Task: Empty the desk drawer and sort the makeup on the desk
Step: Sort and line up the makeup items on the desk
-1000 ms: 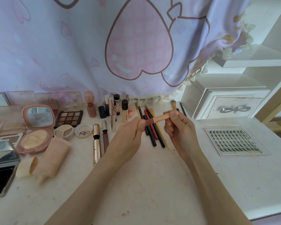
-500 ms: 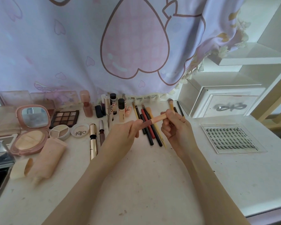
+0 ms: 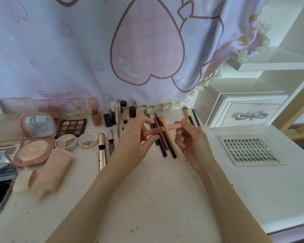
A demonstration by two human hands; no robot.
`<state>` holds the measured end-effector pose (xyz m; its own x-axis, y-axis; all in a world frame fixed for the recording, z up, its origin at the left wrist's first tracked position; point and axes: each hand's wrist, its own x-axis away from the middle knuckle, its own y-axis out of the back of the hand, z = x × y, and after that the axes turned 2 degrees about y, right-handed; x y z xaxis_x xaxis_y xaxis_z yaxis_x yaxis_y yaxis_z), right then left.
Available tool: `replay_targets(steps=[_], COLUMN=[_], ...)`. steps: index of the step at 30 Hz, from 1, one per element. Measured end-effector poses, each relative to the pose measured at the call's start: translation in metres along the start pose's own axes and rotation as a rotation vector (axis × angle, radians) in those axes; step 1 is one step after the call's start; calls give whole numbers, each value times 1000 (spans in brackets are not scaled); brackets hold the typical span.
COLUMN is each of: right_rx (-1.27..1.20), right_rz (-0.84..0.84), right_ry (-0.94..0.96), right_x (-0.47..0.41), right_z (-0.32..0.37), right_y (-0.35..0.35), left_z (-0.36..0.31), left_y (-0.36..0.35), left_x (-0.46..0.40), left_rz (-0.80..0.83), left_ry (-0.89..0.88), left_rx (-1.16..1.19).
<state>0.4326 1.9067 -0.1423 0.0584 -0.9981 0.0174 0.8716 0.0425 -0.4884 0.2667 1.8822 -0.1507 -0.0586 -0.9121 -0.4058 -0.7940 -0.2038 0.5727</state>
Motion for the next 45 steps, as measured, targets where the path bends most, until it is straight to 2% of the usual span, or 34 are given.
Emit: replay_targets(steps=[2,7,9,13,18,22,27,33,38,45], right_rx=[-21,-33,-24,-35,17,219,518,840,880,978], right_rz=[2,39,42,34,119,259,311,350,321,332], right_ry=[-18,-42,-48,-51,-46,43,206,348,411,421], right_x=[-1,-1,-1,-1,2,6,15,16,13,13], right_z=[0,0,-1,0,0,-5,-9,-21,-22,-23], right_y=[0,0,0,0,-2,-3,-10,-14,-13,-13], left_z=[-1,-5,-4,-7,-10,-14,-18,-18,-19,-18], left_y=[-1,2,1,2,5,11,18,20,19,20], left_x=[1,-1,-2,-1,-4,-4,-6,-6,-6,-7], left_rz=[3,-56,-52,-47,-220,-395,-421,-454,-503,-466], left_ry=[-55,14,34,-82,-64,-31,8,50,82,87], left_rx=[-13,-18,79,109,324,427,555,518,513,483])
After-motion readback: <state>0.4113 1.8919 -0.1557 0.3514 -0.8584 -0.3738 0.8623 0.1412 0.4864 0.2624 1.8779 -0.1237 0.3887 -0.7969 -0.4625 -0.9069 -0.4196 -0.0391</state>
